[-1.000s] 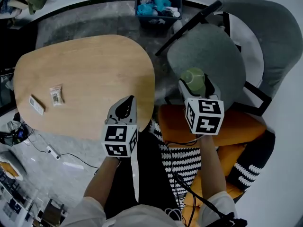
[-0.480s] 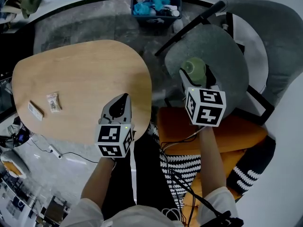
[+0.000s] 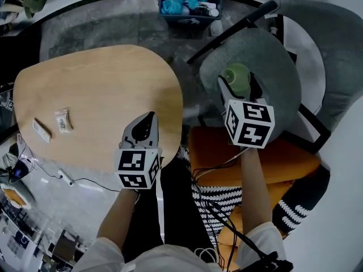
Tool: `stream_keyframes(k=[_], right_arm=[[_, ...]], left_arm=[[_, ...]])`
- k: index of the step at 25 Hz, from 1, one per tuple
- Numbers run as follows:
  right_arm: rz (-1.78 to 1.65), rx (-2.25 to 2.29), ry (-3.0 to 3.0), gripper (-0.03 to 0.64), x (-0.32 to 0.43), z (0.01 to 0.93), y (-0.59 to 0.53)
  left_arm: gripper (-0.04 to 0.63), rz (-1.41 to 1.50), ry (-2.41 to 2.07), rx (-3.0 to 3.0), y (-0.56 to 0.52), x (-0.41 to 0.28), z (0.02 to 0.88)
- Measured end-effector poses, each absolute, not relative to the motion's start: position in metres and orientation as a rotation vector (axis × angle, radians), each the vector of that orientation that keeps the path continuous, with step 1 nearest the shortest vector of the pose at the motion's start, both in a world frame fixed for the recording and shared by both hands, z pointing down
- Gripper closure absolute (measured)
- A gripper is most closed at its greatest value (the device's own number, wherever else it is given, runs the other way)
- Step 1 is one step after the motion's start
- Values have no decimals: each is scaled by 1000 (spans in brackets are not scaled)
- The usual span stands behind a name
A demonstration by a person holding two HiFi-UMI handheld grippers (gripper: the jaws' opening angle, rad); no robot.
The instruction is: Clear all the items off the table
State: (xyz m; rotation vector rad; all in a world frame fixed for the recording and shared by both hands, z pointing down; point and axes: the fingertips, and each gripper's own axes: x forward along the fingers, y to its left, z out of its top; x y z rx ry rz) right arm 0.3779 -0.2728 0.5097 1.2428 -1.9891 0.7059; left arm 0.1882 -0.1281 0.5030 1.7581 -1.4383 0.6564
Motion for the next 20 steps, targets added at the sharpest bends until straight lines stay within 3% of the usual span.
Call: stream_keyframes(k=[20], right_arm=[[633, 1331, -2002, 252, 384, 485, -270]], left_arm=[[595, 627, -1472, 1740, -103, 179, 489]])
